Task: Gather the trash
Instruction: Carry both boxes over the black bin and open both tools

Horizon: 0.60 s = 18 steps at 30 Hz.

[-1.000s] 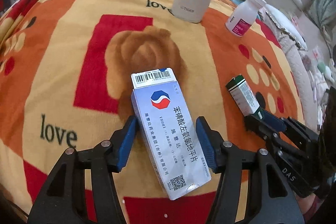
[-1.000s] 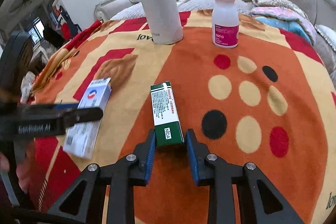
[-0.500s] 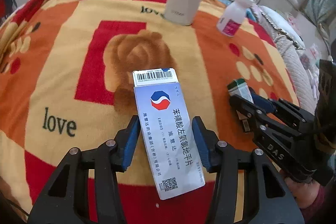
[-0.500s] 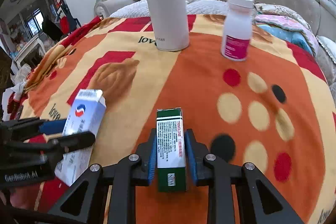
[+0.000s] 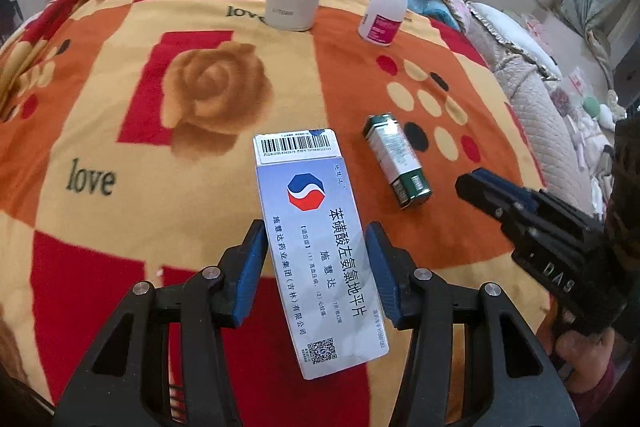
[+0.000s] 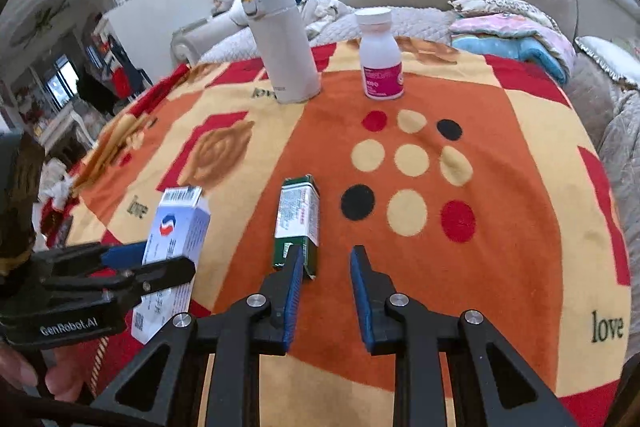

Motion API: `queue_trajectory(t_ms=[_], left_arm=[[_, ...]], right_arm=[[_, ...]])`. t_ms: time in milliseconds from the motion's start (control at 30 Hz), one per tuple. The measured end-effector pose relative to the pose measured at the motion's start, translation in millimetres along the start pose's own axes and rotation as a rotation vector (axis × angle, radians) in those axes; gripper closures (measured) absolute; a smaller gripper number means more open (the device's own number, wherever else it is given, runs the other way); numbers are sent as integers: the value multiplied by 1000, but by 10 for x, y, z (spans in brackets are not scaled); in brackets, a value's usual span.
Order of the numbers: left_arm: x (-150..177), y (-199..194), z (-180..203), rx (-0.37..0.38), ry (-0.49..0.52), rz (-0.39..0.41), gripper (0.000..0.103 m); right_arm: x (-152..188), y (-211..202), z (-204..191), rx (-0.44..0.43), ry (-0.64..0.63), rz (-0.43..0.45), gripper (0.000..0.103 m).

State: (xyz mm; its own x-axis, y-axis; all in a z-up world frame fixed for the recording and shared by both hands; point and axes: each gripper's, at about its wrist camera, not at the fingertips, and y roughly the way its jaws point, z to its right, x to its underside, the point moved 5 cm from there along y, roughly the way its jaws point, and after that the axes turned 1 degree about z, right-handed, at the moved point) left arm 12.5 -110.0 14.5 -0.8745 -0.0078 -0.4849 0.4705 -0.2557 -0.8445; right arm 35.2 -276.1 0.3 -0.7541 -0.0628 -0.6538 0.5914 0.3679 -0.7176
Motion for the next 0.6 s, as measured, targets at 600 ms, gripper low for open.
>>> queue_trajectory(t_ms=[600], left_arm=[[64, 103, -287, 33, -62, -13, 54]], right_arm=[[-117, 479, -165, 9, -74, -137, 80]])
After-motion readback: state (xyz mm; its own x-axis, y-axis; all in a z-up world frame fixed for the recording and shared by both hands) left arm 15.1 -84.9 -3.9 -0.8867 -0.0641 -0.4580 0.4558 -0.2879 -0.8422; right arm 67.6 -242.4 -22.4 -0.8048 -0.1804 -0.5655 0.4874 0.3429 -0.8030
